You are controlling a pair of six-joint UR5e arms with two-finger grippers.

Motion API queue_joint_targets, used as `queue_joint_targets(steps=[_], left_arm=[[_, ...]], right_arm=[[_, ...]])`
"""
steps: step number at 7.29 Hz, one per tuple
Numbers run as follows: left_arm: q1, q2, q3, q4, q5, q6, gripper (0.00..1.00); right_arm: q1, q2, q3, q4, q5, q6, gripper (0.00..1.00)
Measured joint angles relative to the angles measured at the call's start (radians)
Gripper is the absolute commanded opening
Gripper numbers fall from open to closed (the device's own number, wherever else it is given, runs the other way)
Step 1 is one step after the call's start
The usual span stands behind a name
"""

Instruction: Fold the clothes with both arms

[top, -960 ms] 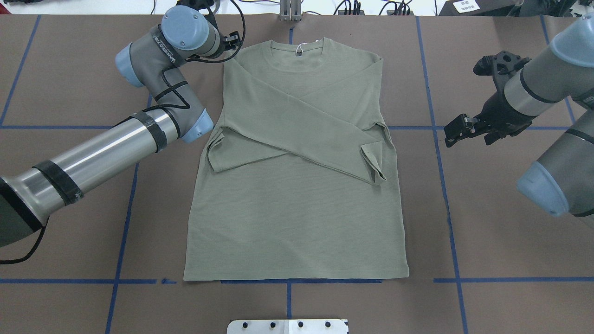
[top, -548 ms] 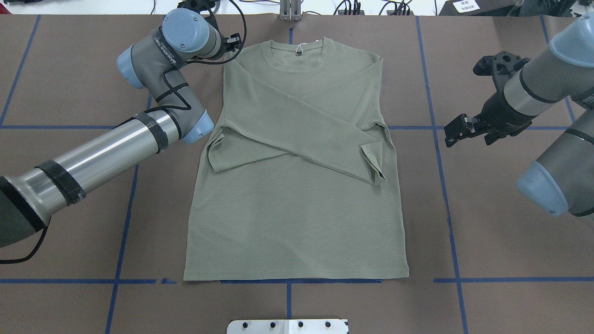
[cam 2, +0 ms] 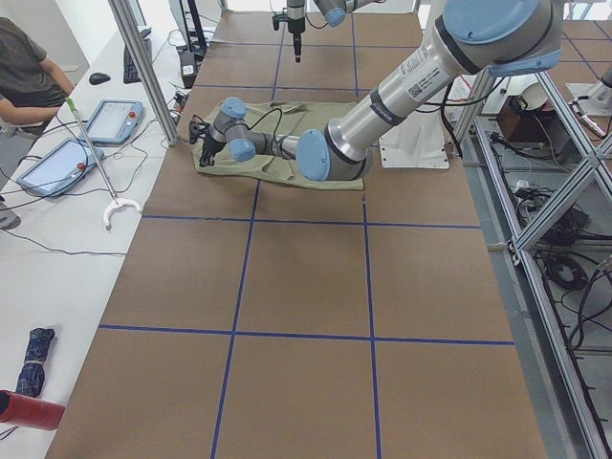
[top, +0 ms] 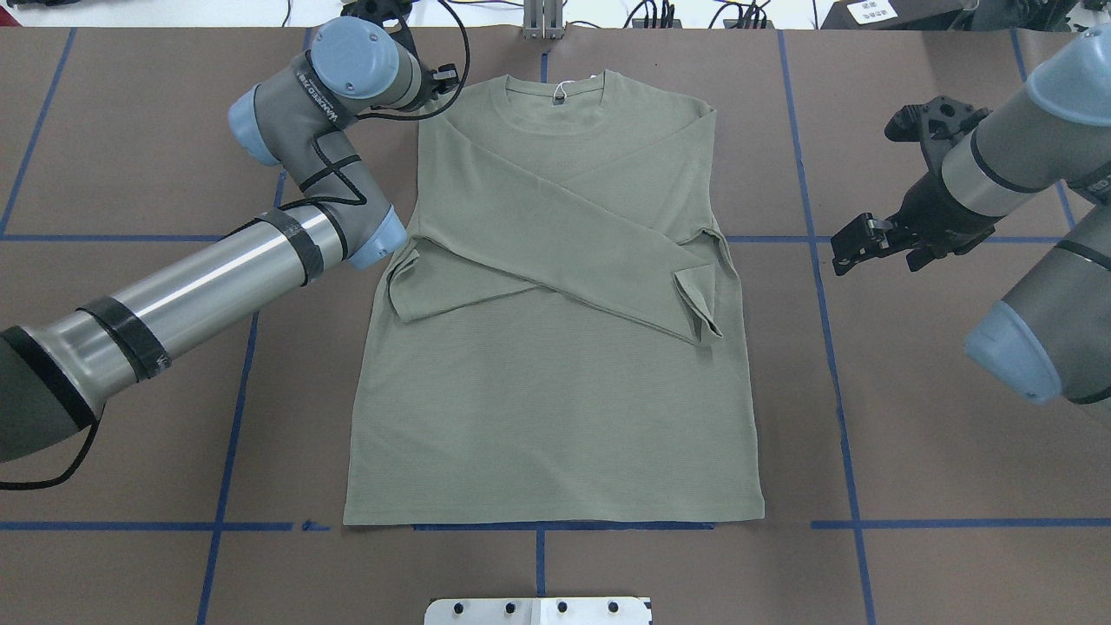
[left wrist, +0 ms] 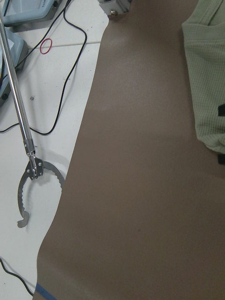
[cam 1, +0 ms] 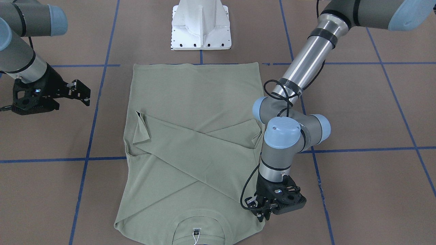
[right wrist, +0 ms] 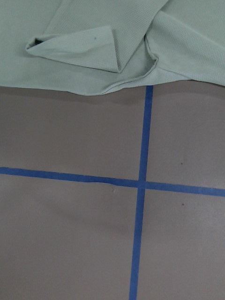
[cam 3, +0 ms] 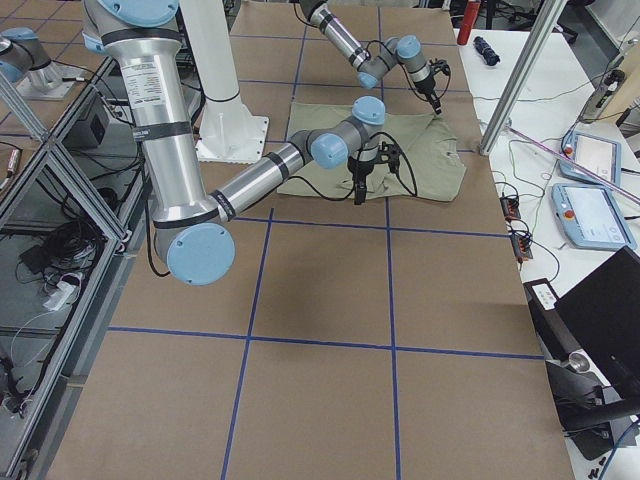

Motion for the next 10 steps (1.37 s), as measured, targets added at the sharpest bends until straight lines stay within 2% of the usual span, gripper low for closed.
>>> queue_joint_targets(steps=[7, 10], left_arm=[[-0.041, 0.01, 0.014, 0.024, 0.003, 0.007, 0.0], [-0.072, 0.051, 0.029, 0.033, 0.047, 0.044, 0.0]], right_arm=[[0.0, 0.0, -0.004, 0.0, -0.001, 0.001, 1.0], [0.0, 0.0, -0.005, 0.0, -0.001, 0.002, 1.0]])
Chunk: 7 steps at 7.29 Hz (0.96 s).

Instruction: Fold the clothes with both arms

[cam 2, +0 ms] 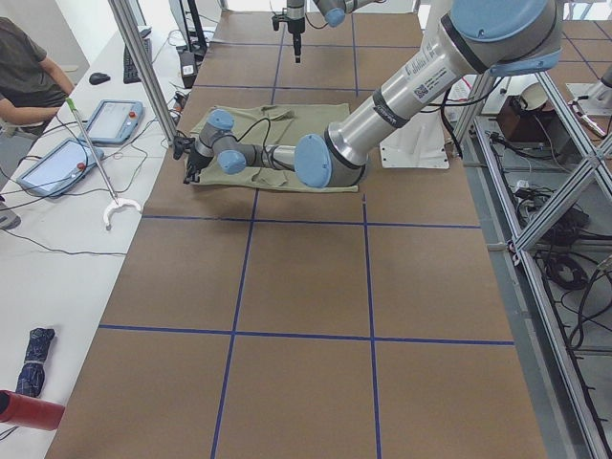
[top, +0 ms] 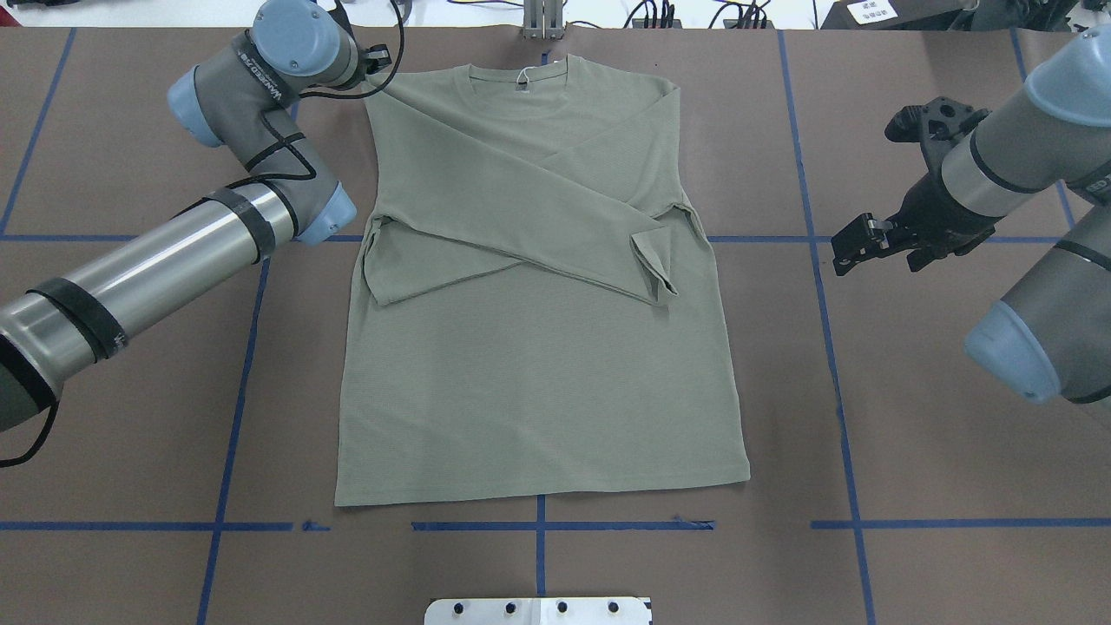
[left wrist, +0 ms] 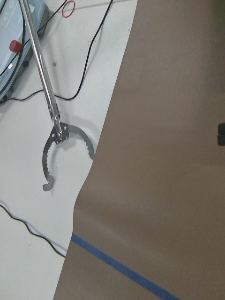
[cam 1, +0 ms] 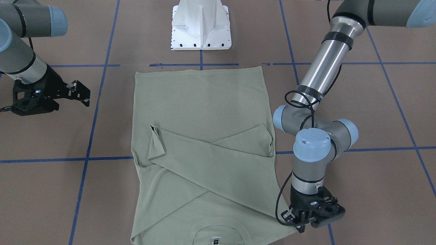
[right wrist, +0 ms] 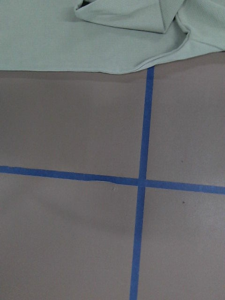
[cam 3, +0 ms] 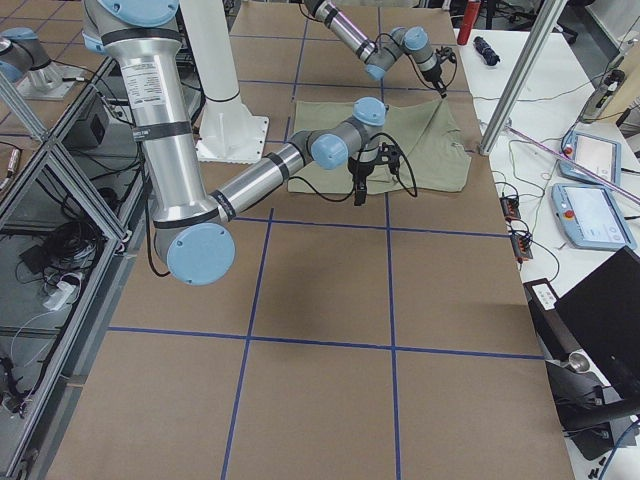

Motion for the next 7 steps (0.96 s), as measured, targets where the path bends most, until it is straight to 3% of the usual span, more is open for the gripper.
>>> queue_joint_targets(steps=[1, 2, 5, 7], left_arm=[[-0.002, 0.006, 0.0, -0.001, 0.012, 0.004, 0.05], [-0.006, 0.008, 0.001, -0.002, 0.017, 0.016, 0.98], [-0.03, 0.01, -0.002, -0.005, 0.008, 0.115, 1.0], [-0.054, 0.03, -0.061, -0.002, -0.066, 0.132, 1.0]], right_arm=[[0.0, 0.001, -0.002, 0.0, 0.0, -0.001, 1.0], [0.0, 0.001, -0.005, 0.0, 0.0, -0.001, 1.0], [0.0, 0.005, -0.002, 0.001, 0.002, 0.0, 1.0], [0.0, 0.003, 0.013, 0.002, 0.003, 0.003, 1.0]])
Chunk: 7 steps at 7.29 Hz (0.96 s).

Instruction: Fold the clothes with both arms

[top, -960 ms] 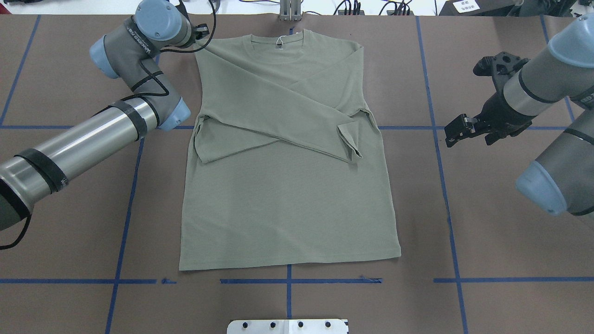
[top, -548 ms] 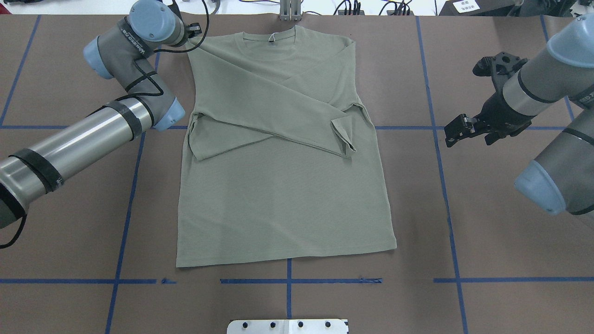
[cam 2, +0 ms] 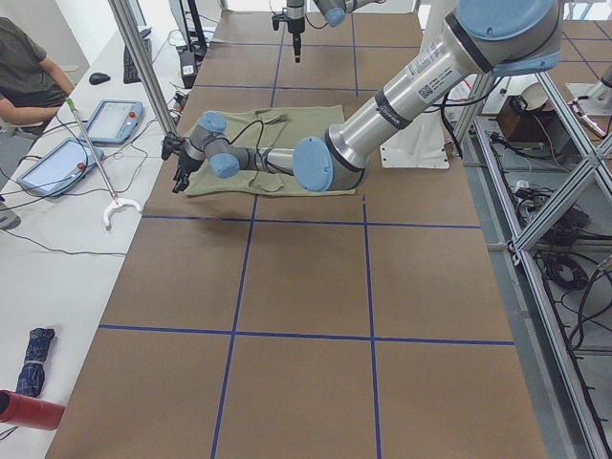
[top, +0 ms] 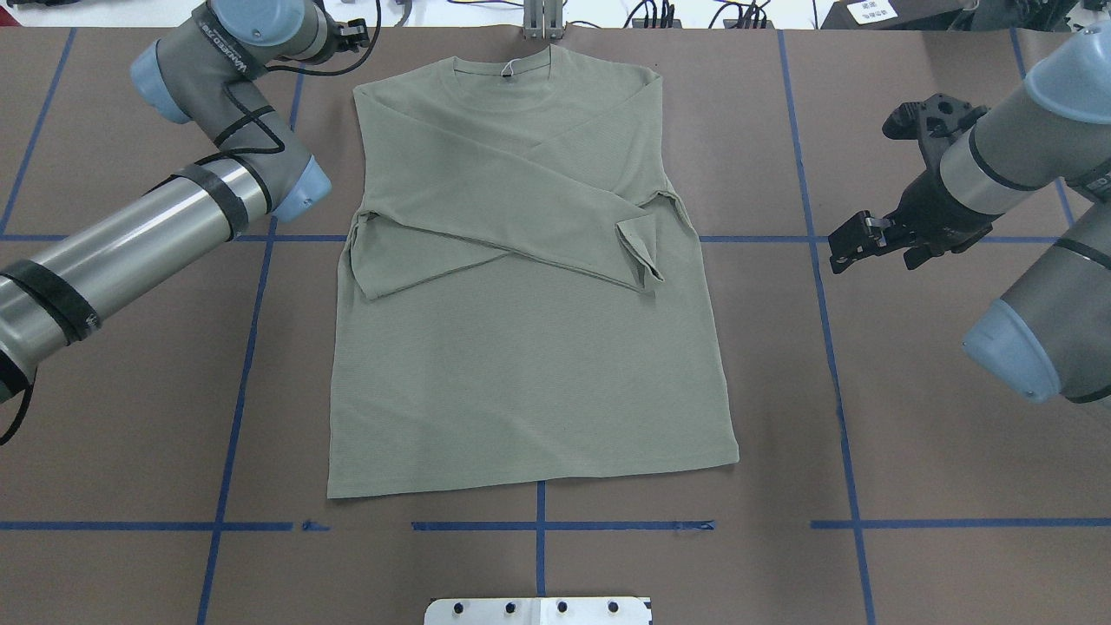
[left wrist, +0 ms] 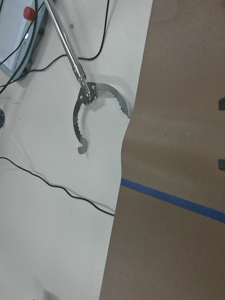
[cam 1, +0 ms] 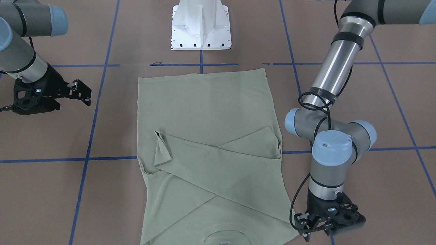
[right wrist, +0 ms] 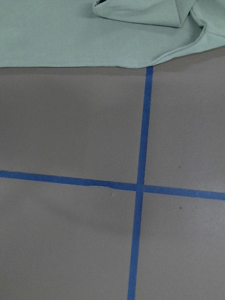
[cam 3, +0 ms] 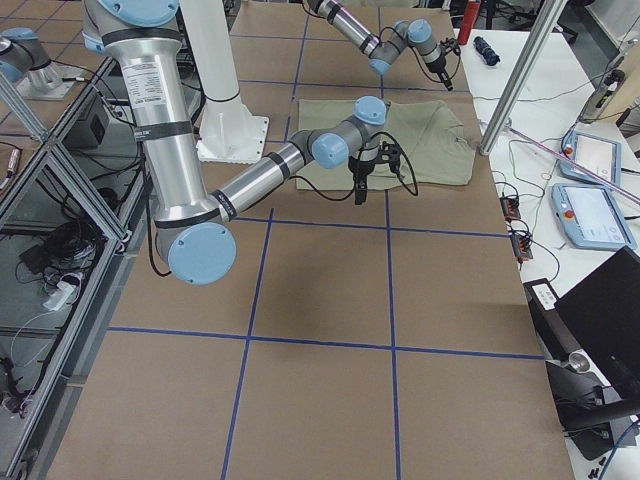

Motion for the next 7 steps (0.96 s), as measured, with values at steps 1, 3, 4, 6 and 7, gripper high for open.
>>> queue_joint_targets(steps=[1, 3, 4, 6, 7], left_arm=[[-0.004, 0.059, -0.105, 0.005, -0.061, 0.001, 1.0], [-0.003, 0.229, -0.387, 0.058, -0.189, -0.003, 1.0], [0.003, 0.315, -0.535, 0.119, -0.215, -0.008, 1.0], [0.041, 0.525, -0.84, 0.198, -0.228, -0.029, 1.0], [0.079, 0.62, -0.971, 0.211, -0.228, -0.068, 1.0]], right_arm=[[-0.002, -0.005, 0.015, 0.001, 0.0, 0.019, 1.0], [-0.023, -0.033, 0.056, 0.035, -0.009, 0.094, 1.0], [-0.064, -0.074, 0.071, 0.105, -0.044, 0.148, 1.0], [-0.216, -0.168, 0.096, 0.304, -0.152, 0.321, 1.0], [-0.306, -0.185, 0.114, 0.343, -0.212, 0.408, 0.99]])
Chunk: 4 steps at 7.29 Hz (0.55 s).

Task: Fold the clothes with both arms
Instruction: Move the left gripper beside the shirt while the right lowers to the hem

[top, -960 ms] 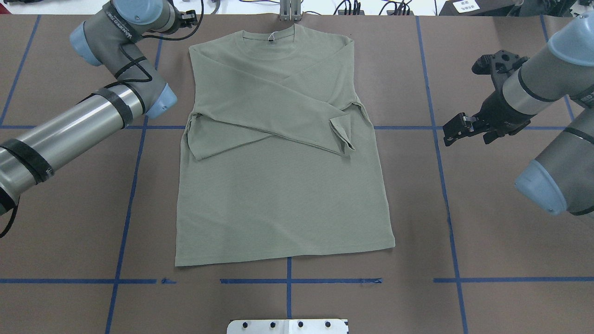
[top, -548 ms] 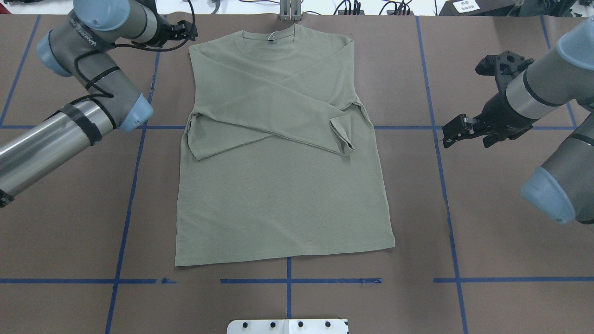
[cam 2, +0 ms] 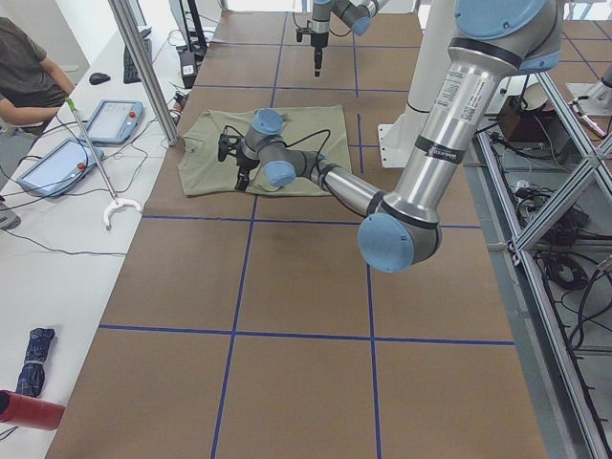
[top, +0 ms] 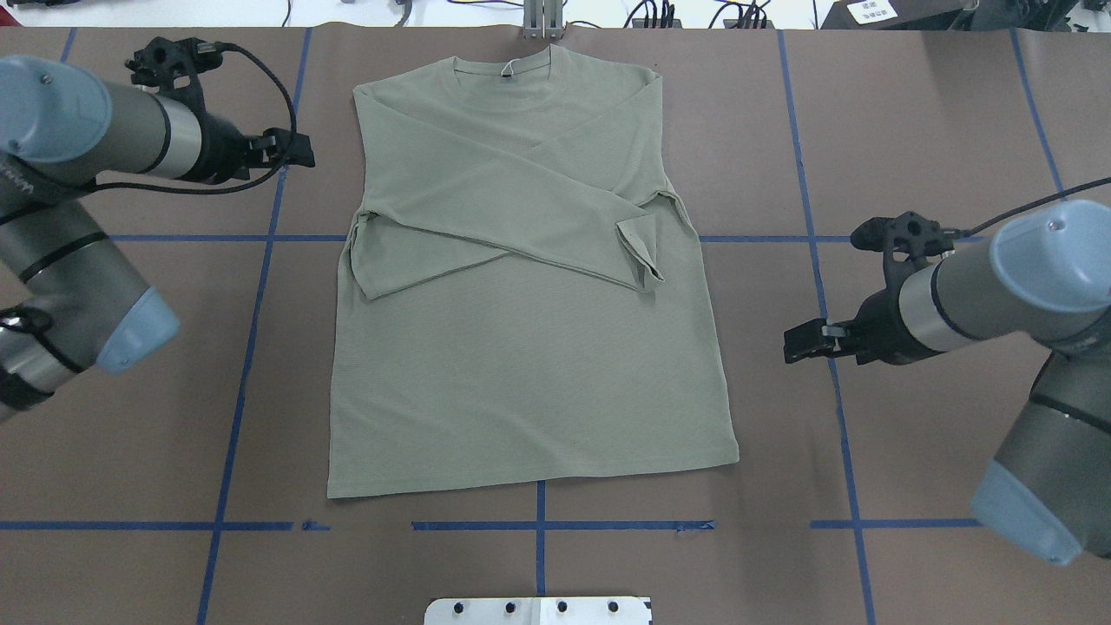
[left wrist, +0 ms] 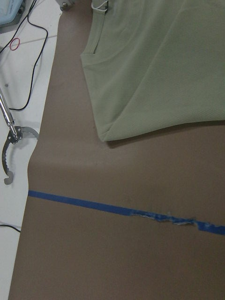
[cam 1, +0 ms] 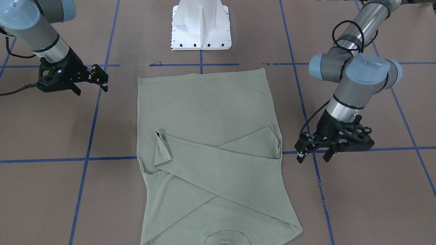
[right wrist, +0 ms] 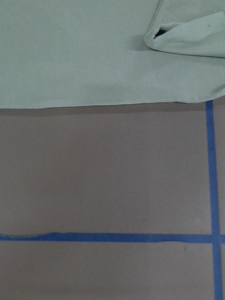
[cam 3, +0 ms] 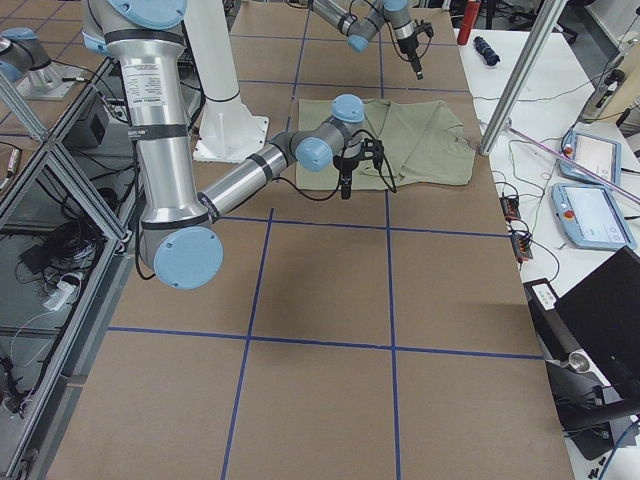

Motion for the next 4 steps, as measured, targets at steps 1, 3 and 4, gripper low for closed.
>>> queue_joint_targets(steps=[1, 3, 4], left_arm=[[0.052, 0.064, -0.115, 0.032, 0.006, -0.052, 1.0], [0.146, 0.1, -0.268, 0.153, 0.049, -0.127, 1.0], [0.167, 0.103, -0.299, 0.186, 0.063, -0.14, 1.0]], right_arm=[[-0.101, -0.005, 0.018, 0.014, -0.077, 0.074, 0.99], [-0.251, 0.003, 0.022, 0.018, -0.184, 0.152, 0.98], [-0.286, 0.017, 0.005, 0.017, -0.205, 0.163, 0.98]])
